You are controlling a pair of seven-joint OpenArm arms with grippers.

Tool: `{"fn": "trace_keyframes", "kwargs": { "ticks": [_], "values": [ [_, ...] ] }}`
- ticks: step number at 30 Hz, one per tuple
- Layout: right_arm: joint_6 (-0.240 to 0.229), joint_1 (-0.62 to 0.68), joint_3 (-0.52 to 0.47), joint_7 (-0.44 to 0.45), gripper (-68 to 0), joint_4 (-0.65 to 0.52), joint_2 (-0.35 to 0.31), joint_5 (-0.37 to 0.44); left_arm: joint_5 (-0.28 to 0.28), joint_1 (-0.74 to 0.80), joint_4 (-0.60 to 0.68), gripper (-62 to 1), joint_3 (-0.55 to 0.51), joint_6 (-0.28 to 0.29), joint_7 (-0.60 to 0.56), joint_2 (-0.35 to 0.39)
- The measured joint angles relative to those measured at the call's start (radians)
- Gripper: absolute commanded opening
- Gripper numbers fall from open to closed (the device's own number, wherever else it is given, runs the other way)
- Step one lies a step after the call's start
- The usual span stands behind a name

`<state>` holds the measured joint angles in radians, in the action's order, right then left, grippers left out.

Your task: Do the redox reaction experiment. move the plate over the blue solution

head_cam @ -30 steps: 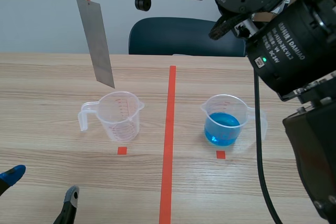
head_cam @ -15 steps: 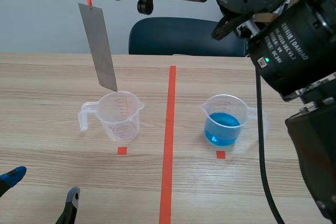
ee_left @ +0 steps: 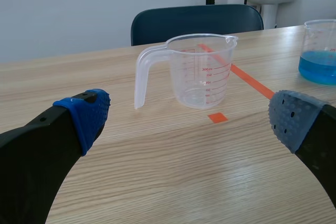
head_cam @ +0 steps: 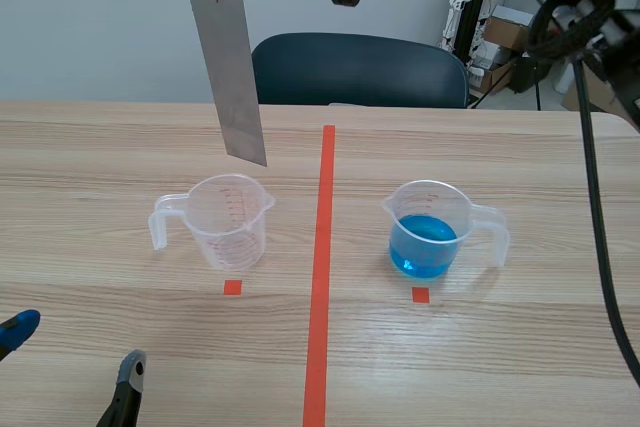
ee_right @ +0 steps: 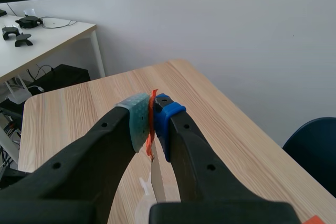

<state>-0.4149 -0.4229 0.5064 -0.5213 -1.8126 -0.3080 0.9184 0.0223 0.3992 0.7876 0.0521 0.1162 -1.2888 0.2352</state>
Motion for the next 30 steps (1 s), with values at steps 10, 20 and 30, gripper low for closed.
{"fn": "trace_keyframes", "kwargs": {
  "ticks": [10,20,30],
  "values": [
    [0.000,0.000,0.000,0.079,-67.1,-0.040,-0.235,0.149,0.000,0.039,0.029,-7.1,0.000,0.000,-0.051,0.003],
    [0.000,0.000,0.000,0.198,-67.1,-0.040,-0.495,0.243,0.002,0.197,0.272,-30.7,0.001,0.000,0.016,0.151],
    [0.000,0.000,0.000,0.292,-67.1,-0.040,-0.722,0.313,-0.122,0.311,0.550,-53.9,0.001,0.000,0.105,0.349]
  ]
}}
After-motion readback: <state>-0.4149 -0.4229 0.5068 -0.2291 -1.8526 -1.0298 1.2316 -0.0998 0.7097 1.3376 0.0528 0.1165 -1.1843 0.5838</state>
